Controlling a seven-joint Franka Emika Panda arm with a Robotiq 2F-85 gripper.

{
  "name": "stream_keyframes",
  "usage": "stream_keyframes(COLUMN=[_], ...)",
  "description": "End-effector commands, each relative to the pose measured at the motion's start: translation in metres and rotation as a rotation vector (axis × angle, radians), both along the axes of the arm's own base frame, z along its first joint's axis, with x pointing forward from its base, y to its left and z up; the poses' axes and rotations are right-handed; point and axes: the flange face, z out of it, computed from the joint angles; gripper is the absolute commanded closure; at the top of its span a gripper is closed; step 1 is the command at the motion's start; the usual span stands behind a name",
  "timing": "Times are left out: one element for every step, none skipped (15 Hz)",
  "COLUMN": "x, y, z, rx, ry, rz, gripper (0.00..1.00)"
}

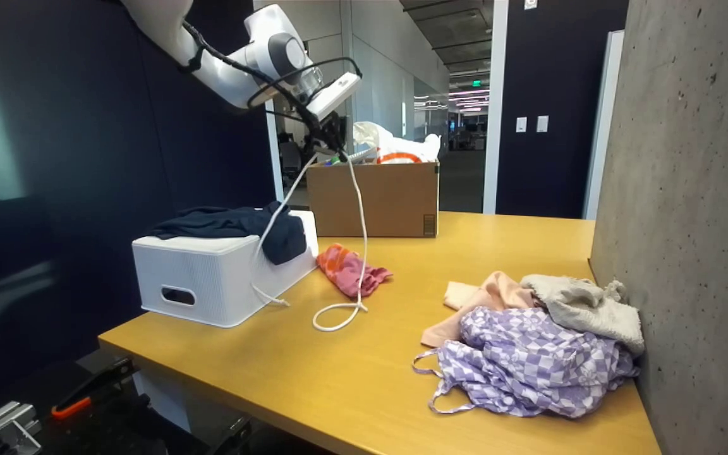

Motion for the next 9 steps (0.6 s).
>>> stream_keyframes(x=[0.021, 0.026, 0.03, 0.035, 0.038, 0.042, 0.044, 0.045, 0.046], y=[-0.061, -0.081, -0.104, -0.126, -0.146, -0.165, -0.183, -0.198, -0.212], z=[0.026, 0.028, 0.027, 0.026, 0.025, 0.023, 0.022, 0.023, 0.025], rx=[-0.098, -0.119, -0.135, -0.147, -0.154, -0.162, -0.172, -0.178, -0.182], ry=[-0.067, -0.082, -0.089, -0.107, -0.123, -0.144, -0.168, -0.187, -0.21], rz=[-0.076, -0.101, -0.134, -0.166, -0.198, -0.23, -0.265, -0.299, -0.331], gripper=[0.99, 0.99, 0.99, 0.99, 0.99, 0.99, 0.99, 0.99, 0.99])
